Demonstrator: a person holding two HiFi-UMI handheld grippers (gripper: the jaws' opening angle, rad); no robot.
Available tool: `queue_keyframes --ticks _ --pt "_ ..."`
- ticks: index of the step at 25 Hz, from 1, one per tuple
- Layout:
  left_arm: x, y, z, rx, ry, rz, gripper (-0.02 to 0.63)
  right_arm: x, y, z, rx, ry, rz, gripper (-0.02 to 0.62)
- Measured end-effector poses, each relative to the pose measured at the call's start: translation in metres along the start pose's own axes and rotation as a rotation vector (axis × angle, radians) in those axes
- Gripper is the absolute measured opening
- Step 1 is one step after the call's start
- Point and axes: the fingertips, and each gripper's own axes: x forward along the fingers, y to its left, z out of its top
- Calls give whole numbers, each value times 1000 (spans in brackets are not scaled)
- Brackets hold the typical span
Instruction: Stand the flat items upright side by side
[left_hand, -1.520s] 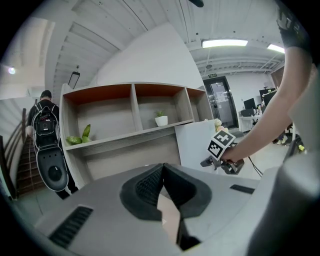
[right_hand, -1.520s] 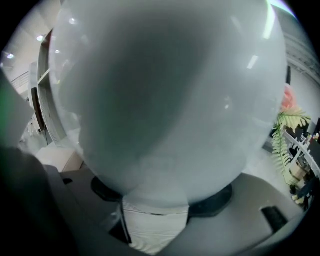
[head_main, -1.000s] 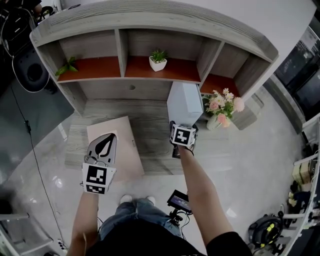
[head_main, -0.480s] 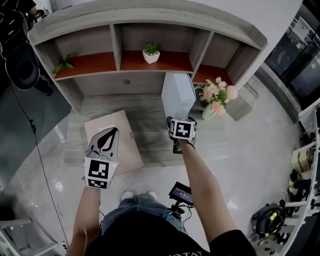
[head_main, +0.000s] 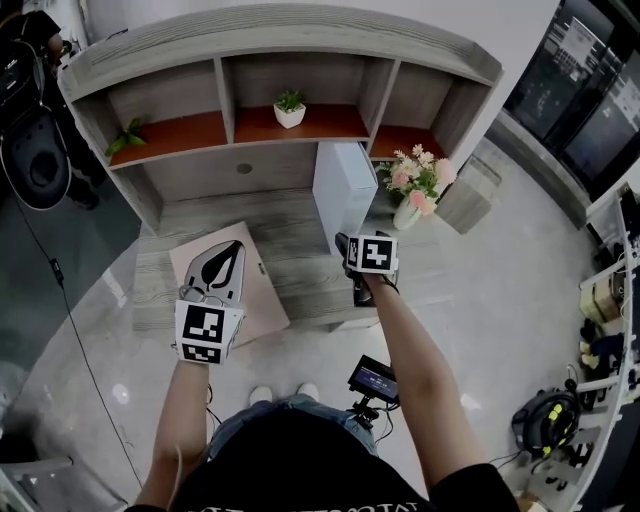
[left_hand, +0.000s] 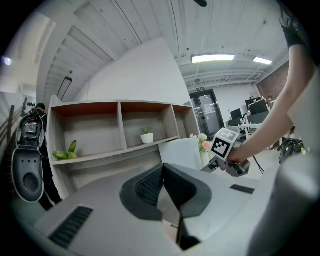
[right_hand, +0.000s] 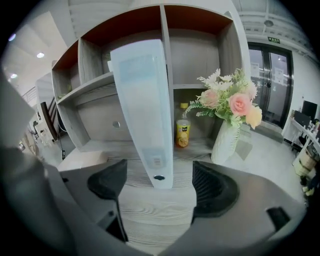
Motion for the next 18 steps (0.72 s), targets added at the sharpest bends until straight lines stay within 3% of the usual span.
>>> queue_keyframes --ticks 8,18 --pt "-5 2 16 -4 -48 -13 11 -51 0 11 2 -64 31 414" --pt "-16 10 23 -16 -77 -1 11 -116 25 25 -101 -185 85 413"
